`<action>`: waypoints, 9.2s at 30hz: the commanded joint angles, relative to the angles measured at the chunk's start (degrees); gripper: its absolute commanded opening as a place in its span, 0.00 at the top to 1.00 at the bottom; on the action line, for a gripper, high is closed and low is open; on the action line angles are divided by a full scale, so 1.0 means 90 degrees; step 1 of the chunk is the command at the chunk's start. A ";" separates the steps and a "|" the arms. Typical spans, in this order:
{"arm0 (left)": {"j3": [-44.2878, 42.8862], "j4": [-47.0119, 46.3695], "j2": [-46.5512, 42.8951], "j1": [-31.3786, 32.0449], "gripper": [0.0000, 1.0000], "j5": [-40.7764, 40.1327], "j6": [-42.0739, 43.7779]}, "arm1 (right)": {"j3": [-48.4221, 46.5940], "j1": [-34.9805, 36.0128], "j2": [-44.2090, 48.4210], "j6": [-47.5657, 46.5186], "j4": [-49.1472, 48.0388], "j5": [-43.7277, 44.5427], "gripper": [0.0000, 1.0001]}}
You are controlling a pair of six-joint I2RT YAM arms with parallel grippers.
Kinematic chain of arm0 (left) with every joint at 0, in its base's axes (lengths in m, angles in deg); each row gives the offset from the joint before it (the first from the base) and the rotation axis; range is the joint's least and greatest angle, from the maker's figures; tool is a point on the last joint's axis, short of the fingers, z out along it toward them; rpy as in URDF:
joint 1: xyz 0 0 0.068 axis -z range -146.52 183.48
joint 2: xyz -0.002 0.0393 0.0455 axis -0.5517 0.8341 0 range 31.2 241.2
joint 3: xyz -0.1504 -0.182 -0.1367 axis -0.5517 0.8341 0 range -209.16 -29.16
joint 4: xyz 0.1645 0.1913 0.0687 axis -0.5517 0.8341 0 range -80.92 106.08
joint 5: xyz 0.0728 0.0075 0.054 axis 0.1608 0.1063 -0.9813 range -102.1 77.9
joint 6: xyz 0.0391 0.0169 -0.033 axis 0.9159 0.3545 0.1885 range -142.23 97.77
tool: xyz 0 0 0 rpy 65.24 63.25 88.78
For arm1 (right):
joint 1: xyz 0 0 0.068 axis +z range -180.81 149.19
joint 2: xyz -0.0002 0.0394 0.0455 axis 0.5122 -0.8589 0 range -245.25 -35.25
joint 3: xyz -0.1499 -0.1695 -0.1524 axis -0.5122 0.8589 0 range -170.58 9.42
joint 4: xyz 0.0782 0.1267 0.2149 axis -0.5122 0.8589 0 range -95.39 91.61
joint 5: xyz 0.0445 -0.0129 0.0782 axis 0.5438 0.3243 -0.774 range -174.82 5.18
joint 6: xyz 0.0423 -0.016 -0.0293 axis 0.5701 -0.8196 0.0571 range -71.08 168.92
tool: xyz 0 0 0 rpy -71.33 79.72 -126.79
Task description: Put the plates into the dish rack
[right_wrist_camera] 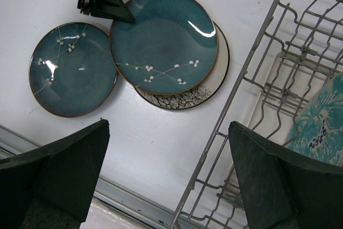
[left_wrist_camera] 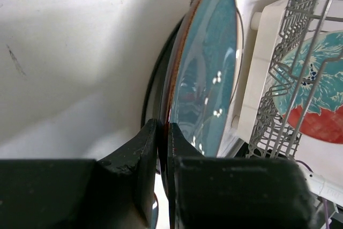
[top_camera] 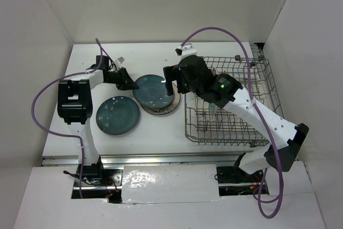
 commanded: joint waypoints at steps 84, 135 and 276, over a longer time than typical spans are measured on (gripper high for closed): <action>0.0235 0.1982 -0.5063 -0.1773 0.08 0.1165 -0.0311 | -0.0715 -0.2996 0.2052 -0.1466 -0.1844 0.2500 1.00; 0.0381 0.1952 -0.4819 -0.1763 0.08 0.1126 0.0022 | 0.4854 -0.4100 0.3762 -0.1829 -0.3350 0.2675 1.00; -0.0791 0.1777 -0.4231 -0.0025 1.00 0.0048 0.0315 | 0.1165 -0.3407 0.3256 -0.0715 -0.0811 -0.1950 0.05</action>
